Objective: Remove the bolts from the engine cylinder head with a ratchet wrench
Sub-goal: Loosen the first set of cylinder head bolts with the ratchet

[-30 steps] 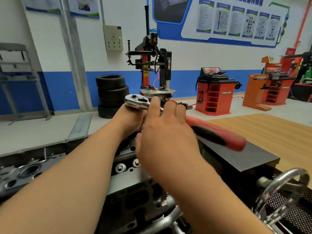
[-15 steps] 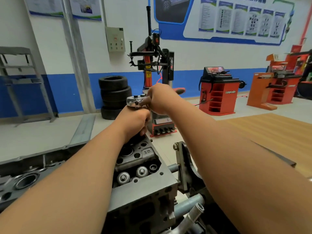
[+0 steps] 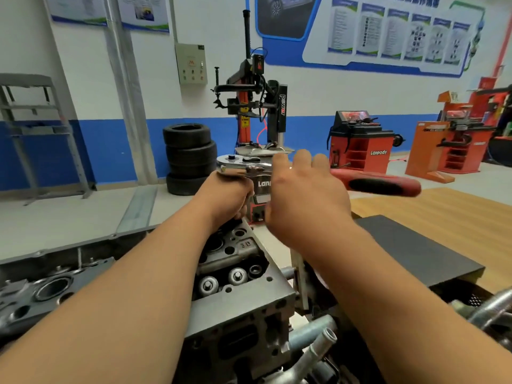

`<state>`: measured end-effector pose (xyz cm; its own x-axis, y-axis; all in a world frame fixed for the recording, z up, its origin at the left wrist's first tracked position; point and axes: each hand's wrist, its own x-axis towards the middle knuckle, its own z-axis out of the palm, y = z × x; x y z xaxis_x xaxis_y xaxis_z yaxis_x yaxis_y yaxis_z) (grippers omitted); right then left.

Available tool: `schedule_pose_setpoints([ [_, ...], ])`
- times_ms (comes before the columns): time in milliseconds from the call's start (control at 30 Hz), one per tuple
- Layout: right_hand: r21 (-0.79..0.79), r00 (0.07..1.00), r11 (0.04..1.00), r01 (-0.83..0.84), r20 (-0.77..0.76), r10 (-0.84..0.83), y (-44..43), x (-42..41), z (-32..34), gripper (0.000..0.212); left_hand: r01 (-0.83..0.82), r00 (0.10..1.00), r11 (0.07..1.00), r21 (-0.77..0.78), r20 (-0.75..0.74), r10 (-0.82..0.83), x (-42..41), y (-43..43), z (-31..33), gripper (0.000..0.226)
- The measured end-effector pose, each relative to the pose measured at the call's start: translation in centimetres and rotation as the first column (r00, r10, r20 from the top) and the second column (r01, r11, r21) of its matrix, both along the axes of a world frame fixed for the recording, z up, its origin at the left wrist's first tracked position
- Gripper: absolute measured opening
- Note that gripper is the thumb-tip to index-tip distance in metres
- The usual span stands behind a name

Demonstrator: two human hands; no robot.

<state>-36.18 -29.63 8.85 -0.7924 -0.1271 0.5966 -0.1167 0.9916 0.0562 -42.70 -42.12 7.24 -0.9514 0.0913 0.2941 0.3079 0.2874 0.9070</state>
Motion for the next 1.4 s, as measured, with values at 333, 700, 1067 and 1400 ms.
schedule_pose_setpoints([
  [333, -0.341, 0.825, 0.83, -0.442, 0.209, 0.525, -2.7, -13.2, 3.1, 0.029, 0.104, 0.994, 0.994, 0.033, 0.04, -0.106, -1.1, -1.1, -0.5, 0.013],
  [700, 0.043, 0.99, 0.998, 0.052, -0.134, -0.045, -1.0, 3.9, -2.2, 0.066, -0.006, 0.999, 0.999, 0.053, -0.037, 0.008, 0.5, 0.4, 0.0, 0.031],
  [1067, -0.314, 0.955, 0.926, -0.21, 0.139, 0.264, -0.6, -8.6, 2.6, 0.012, 0.089, 0.996, 0.996, 0.018, -0.011, -0.089, -0.6, -0.6, -0.3, 0.026],
  [1400, -0.334, 0.989, 0.937, -0.101, 0.07, 0.131, -0.3, -6.3, 1.3, 0.034, 0.081, 0.997, 0.994, 0.079, 0.004, -0.081, -0.8, 0.0, -0.2, 0.03],
])
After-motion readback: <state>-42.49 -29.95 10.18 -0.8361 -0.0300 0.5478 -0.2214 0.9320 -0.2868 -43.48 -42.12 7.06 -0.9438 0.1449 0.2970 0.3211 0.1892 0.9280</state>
